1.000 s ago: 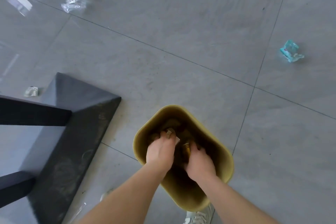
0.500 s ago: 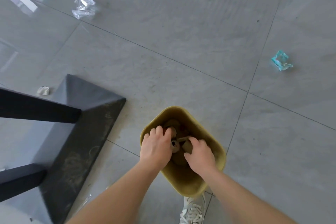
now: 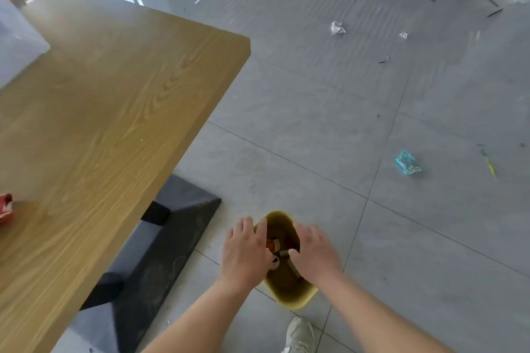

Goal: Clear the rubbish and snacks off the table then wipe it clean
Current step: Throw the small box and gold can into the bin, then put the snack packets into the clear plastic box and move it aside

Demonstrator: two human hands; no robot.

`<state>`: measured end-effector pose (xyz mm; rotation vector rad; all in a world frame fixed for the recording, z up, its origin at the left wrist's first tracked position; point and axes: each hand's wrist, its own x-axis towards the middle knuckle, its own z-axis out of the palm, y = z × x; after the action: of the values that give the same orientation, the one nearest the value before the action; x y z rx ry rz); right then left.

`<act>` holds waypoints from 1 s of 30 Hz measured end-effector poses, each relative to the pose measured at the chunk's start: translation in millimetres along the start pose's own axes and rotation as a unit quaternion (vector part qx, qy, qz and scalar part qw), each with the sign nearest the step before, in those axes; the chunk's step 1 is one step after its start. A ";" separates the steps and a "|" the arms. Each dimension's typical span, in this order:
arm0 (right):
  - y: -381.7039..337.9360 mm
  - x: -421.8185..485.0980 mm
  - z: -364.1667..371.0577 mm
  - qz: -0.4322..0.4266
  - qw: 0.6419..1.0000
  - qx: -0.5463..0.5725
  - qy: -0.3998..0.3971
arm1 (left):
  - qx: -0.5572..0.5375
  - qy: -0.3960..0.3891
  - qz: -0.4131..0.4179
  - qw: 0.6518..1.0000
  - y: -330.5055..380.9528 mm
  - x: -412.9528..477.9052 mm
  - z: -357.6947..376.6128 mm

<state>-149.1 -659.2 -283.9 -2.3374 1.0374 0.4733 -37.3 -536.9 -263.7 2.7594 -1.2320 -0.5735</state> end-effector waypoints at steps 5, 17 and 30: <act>-29.8 -48.7 -72.4 -0.051 0.997 -0.021 0.055 | -0.015 0.050 -0.001 0.999 19.1 -45.2 -77.8; -147.5 -104.7 -189.1 -0.243 0.959 -0.030 0.141 | 0.013 0.186 -0.073 0.980 -27.9 -145.8 -213.9; -336.9 -138.1 -156.6 -0.407 0.909 -0.068 0.066 | -0.030 0.233 -0.274 0.932 -158.0 -236.8 -268.9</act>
<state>33.5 -484.6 21.5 -2.6779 0.0071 0.0553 26.7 -281.3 26.0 2.9224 -0.3380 0.0436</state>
